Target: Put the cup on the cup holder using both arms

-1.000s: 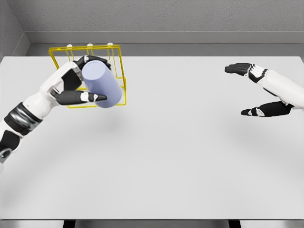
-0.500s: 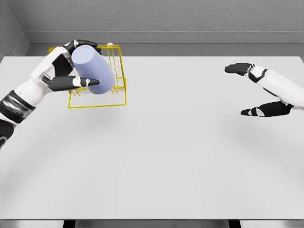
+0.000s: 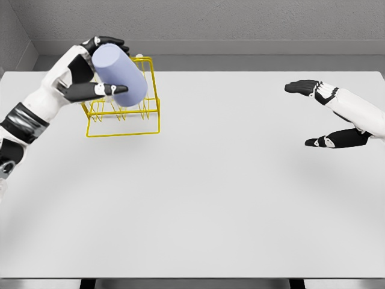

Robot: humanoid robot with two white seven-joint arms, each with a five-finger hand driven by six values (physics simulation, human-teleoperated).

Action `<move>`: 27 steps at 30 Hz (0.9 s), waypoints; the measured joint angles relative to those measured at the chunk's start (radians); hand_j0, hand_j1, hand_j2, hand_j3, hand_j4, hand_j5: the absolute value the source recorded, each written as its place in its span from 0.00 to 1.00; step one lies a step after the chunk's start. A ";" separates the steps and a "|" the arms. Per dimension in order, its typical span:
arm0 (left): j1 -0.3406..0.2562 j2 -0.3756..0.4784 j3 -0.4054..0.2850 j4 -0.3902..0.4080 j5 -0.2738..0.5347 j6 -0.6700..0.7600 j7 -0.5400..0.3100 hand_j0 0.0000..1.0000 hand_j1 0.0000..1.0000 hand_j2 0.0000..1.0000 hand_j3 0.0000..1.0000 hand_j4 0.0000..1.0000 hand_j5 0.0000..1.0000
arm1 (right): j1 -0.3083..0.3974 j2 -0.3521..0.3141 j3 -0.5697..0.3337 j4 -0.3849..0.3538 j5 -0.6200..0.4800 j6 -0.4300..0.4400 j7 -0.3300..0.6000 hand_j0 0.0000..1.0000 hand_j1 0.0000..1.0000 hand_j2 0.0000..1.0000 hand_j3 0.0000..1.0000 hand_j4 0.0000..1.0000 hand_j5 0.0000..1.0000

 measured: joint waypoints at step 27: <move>-0.049 -0.053 -0.030 0.105 -0.006 0.001 -0.001 0.75 0.75 0.75 0.75 0.75 0.75 | 0.000 0.000 0.000 0.007 0.001 0.000 0.000 1.00 1.00 1.00 1.00 1.00 1.00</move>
